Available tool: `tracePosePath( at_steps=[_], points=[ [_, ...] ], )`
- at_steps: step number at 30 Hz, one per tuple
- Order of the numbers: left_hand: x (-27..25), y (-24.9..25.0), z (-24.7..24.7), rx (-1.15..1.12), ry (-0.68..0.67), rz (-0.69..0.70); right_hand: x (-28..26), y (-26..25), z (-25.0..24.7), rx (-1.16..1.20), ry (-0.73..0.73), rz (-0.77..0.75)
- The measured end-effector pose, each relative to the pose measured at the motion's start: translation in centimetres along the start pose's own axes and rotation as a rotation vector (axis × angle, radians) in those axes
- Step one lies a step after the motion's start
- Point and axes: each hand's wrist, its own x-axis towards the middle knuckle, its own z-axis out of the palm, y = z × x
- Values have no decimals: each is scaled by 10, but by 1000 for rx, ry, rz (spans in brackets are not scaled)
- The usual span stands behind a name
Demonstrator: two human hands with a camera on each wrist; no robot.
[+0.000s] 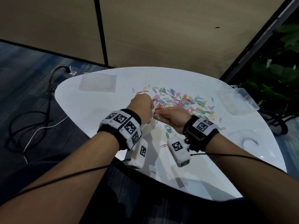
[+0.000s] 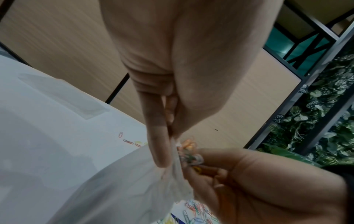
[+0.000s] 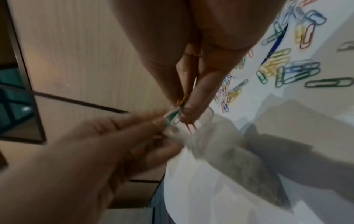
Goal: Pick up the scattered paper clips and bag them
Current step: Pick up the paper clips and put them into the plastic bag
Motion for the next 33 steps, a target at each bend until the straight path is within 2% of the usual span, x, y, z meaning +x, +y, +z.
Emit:
tracePosePath(
  at_steps=[3,6,10,12,15,18,20,21,22,24,25,27,30,33],
  points=[
    [3,7,7,-14,8,20,0,9,9,-121,73,-6],
    [4,13,10,1,17,37,2,11,14,-323,109,-80],
    [4,17,14,-11,5,45,-7,-2,12,-990,137,-224],
    [4,17,15,-19,-1,52,-11,-10,10,-1176,118,-282],
    [4,17,13,-50,20,52,-15,-26,2,-1180,23,-318],
    [6,15,11,-85,38,28,-17,-39,-18,-833,-17,-365],
    [7,14,11,-94,37,27,-15,-45,-44,-652,11,-347],
    [6,13,11,-97,31,27,-11,-43,-62,-680,67,-321],
    [6,13,11,-98,27,25,-5,-42,-85,-823,146,-278],
    [6,12,9,-89,28,24,5,-31,-137,-1395,311,-63],
    [6,12,8,-78,26,25,7,-22,-162,-1586,363,63],
    [7,12,7,-51,17,21,9,4,-200,-1669,362,208],
    [8,12,6,-10,-3,7,15,37,-220,-1595,274,135],
    [8,13,7,14,-11,5,22,55,-206,-1661,316,-30]
  ],
)
